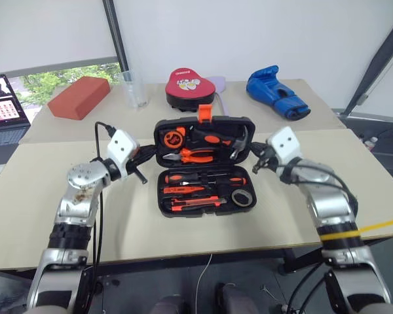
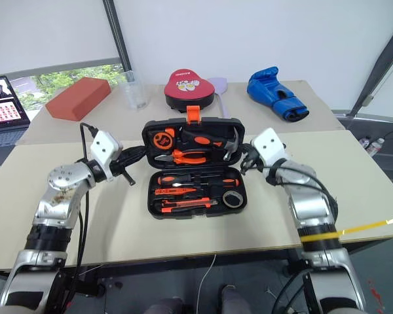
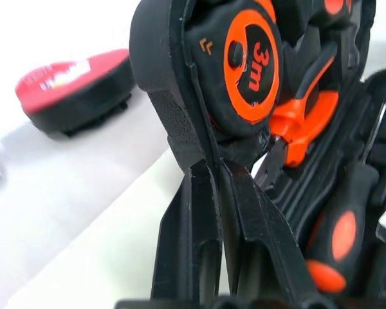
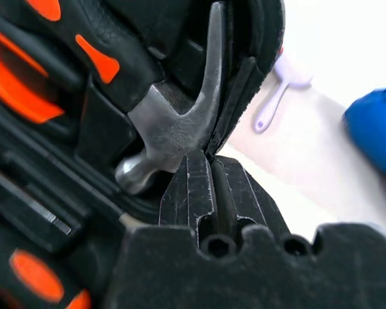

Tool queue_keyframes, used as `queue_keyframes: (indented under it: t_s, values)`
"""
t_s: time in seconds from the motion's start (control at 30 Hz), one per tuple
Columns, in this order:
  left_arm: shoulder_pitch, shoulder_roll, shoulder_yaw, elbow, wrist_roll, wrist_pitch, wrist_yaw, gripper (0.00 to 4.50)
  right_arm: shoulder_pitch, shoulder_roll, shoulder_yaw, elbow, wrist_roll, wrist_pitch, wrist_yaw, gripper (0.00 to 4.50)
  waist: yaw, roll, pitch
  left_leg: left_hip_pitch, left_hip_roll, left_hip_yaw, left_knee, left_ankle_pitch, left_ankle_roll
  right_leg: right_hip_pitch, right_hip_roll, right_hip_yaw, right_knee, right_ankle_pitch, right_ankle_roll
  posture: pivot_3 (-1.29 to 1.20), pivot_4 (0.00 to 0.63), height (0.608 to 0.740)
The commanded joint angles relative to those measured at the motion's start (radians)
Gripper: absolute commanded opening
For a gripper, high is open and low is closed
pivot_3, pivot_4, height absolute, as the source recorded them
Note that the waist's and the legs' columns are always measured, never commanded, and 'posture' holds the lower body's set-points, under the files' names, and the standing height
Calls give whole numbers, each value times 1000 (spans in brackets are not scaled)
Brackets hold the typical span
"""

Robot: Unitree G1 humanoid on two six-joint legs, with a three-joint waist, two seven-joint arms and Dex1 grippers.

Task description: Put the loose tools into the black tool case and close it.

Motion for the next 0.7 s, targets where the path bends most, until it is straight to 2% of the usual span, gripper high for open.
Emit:
queue_keyframes:
  t_s: [0.03,0.07,0.1,0.23,0.3,0.33,0.43,0.47,0.57,0.7]
  values:
    - [70,28,61,-147,-89,117,7,714,97,-35,-34,-128,48,-15,51,723,0,0,0,1,0,0,0,0,0,0,0,2,0,0,0,0,150,740]
    - [95,52,84,-209,-144,204,-9,961,123,-57,-55,-170,74,9,73,969,0,0,0,1,0,0,0,0,0,0,1,3,1,0,0,0,150,740]
    - [117,79,106,-265,-198,291,-26,1394,144,-81,-75,-207,96,34,94,1332,0,0,0,1,1,0,0,0,0,0,1,4,1,0,0,0,150,740]
    - [194,275,218,-381,-472,686,-172,2752,240,-229,-164,-332,253,177,264,2643,-2,0,1,-1,1,1,1,0,0,-3,3,6,3,0,0,0,150,740]
    - [187,362,244,-343,-551,810,-237,2752,300,-304,-186,-378,330,240,362,2643,-1,1,1,-1,1,1,1,0,0,-2,4,6,3,0,-1,0,150,740]
    - [157,391,231,-292,-547,819,-264,2752,340,-342,-187,-402,361,257,421,2643,2,1,1,1,2,1,0,0,0,-1,4,6,2,0,0,0,150,740]
    - [16,396,116,-117,-420,704,-282,2752,408,-402,-147,-444,387,269,518,2643,25,1,1,5,2,0,-2,0,1,4,4,4,0,-1,0,0,150,740]
    - [-35,381,71,-60,-366,647,-276,2824,413,-405,-127,-450,380,262,527,2413,28,1,1,7,2,0,-1,-1,0,7,4,4,-1,-1,0,0,150,740]
    - [-211,285,-51,162,-207,454,-240,2081,401,-389,-62,-476,375,274,540,1703,40,0,1,13,1,0,-1,-6,-6,15,0,3,-2,-1,1,0,150,740]
    - [-435,120,-185,515,-25,150,-230,438,351,-366,59,-487,303,244,540,273,50,-2,1,14,1,0,0,-7,-6,16,0,3,-3,0,3,0,150,740]
